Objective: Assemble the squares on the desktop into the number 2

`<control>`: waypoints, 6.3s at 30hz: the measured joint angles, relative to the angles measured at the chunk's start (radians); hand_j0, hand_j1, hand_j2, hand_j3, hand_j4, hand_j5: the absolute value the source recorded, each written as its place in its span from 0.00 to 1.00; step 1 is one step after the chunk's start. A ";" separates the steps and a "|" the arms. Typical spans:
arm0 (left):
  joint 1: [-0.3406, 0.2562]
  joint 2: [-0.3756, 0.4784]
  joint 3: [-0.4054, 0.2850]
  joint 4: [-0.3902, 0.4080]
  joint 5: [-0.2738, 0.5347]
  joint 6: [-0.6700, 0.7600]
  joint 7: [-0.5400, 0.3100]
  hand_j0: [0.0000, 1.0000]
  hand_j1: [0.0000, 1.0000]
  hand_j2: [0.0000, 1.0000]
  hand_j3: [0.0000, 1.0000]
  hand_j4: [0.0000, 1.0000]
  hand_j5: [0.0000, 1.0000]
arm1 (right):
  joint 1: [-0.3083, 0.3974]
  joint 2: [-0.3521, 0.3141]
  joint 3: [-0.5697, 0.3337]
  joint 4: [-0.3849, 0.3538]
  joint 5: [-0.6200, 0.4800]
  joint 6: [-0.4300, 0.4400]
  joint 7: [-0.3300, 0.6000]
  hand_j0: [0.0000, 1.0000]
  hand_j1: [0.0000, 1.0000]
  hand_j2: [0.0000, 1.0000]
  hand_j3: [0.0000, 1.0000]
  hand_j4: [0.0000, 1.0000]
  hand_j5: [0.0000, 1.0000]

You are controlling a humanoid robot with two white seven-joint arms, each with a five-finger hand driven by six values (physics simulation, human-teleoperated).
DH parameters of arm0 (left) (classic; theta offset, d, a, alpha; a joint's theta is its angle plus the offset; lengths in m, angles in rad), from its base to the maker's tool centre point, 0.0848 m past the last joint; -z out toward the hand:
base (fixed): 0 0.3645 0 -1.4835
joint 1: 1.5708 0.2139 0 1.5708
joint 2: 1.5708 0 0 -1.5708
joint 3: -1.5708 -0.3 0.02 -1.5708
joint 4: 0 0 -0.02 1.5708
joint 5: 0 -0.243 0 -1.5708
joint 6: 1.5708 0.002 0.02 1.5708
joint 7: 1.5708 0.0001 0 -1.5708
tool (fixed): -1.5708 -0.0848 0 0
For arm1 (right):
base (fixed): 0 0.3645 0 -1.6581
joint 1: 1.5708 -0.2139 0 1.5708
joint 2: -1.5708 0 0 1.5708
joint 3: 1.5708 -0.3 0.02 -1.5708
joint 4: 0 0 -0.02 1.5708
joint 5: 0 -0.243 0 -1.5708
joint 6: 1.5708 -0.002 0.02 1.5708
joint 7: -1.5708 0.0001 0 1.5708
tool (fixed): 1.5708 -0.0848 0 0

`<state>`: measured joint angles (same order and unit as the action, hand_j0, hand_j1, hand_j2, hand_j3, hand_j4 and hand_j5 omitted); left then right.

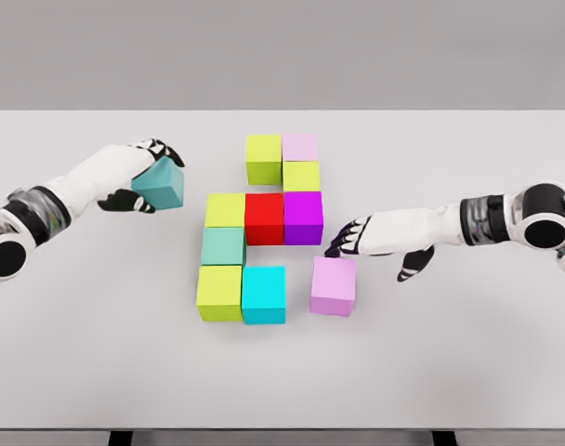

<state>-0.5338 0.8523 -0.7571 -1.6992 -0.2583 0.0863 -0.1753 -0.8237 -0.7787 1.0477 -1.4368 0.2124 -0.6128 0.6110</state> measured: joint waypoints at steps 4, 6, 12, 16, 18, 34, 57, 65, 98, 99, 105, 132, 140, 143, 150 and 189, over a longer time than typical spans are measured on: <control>-0.032 -0.036 -0.018 0.034 -0.002 0.000 -0.002 0.48 0.48 0.48 0.48 0.48 0.48 | 0.000 0.000 0.003 -0.002 0.000 0.000 0.000 1.00 1.00 1.00 1.00 1.00 1.00; -0.040 -0.051 -0.023 0.052 -0.003 0.000 -0.003 0.48 0.48 0.48 0.48 0.48 0.48 | 0.002 0.000 0.004 -0.007 0.001 0.000 0.000 1.00 1.00 1.00 1.00 1.00 1.00; -0.094 -0.088 -0.046 0.120 -0.007 0.000 -0.004 0.48 0.48 0.48 0.48 0.48 0.48 | 0.002 0.000 0.005 -0.016 0.001 0.000 0.000 1.00 1.00 1.00 1.00 1.00 1.00; -0.143 -0.127 -0.071 0.172 -0.010 0.000 -0.003 0.48 0.48 0.48 0.48 0.48 0.48 | -0.003 -0.001 0.003 -0.012 0.001 0.000 0.000 1.00 1.00 1.00 1.00 1.00 1.00; -0.147 -0.153 -0.078 0.205 -0.015 0.000 -0.004 0.48 0.48 0.48 0.48 0.48 0.48 | -0.006 -0.001 0.000 -0.008 0.001 0.000 0.000 1.00 1.00 1.00 1.00 1.00 1.00; -0.218 -0.285 -0.099 0.353 -0.074 0.000 -0.003 0.48 0.48 0.48 0.48 0.48 0.48 | -0.150 -0.160 0.067 0.003 -0.012 0.000 0.000 0.64 0.64 0.64 0.64 0.64 0.64; -0.249 -0.402 -0.102 0.487 -0.134 -0.001 0.001 0.50 0.50 0.50 0.50 0.50 0.50 | -0.313 -0.157 0.473 -0.078 -0.042 0.000 0.000 0.13 0.13 0.13 0.13 0.13 0.13; -0.250 -0.402 -0.110 0.483 -0.133 -0.005 0.002 0.50 0.50 0.50 0.50 0.50 0.50 | -0.307 -0.102 0.472 -0.085 -0.042 0.000 0.000 0.13 0.13 0.13 0.13 0.13 0.13; -0.247 -0.403 -0.123 0.486 -0.134 -0.003 0.009 0.80 0.80 0.80 0.80 0.80 0.80 | -0.301 -0.011 0.470 -0.070 -0.033 0.000 0.000 0.13 0.13 0.13 0.13 0.13 0.13; -0.247 -0.403 -0.122 0.486 -0.134 -0.003 0.009 0.80 0.80 0.80 0.80 0.80 0.80 | -0.301 -0.011 0.470 -0.070 -0.033 0.000 0.000 0.13 0.13 0.13 0.13 0.13 0.13; -0.247 -0.403 -0.123 0.486 -0.133 -0.003 0.009 0.87 0.87 0.87 0.87 0.87 0.87 | -0.301 -0.004 0.470 -0.075 -0.033 0.000 0.000 0.13 0.13 0.13 0.13 0.13 0.13; -0.293 -0.248 -0.120 0.453 -0.129 -0.303 -0.012 1.00 1.00 1.00 1.00 1.00 1.00 | -0.310 0.011 0.466 -0.048 -0.031 0.000 0.000 0.13 0.13 0.13 0.13 0.13 0.13; -0.295 -0.310 -0.116 0.506 -0.131 -0.371 0.016 1.00 1.00 1.00 1.00 1.00 1.00 | -0.310 0.033 0.466 -0.048 -0.033 0.000 0.000 0.13 0.13 0.13 0.13 0.13 0.13; -0.295 -0.340 -0.119 0.571 -0.132 -0.372 0.073 1.00 1.00 1.00 1.00 1.00 1.00 | -0.310 0.035 0.466 -0.047 -0.033 0.001 0.000 0.13 0.13 0.13 0.13 0.13 0.13; -0.293 -0.373 -0.149 0.627 -0.140 -0.365 0.116 1.00 1.00 1.00 1.00 1.00 1.00 | -0.308 0.035 0.466 -0.030 -0.023 0.000 0.000 0.13 0.13 0.13 0.13 0.13 0.13; -0.295 -0.453 -0.149 0.707 -0.142 -0.365 0.172 1.00 1.00 1.00 1.00 1.00 1.00 | -0.325 0.080 0.454 0.026 -0.022 0.000 0.000 0.14 0.14 0.14 0.14 0.14 0.14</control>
<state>-0.8284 0.3997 -0.9064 -0.9921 -0.4001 -0.2790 -0.0037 -1.1489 -0.6984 1.5016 -1.4111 0.1903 -0.6128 0.6109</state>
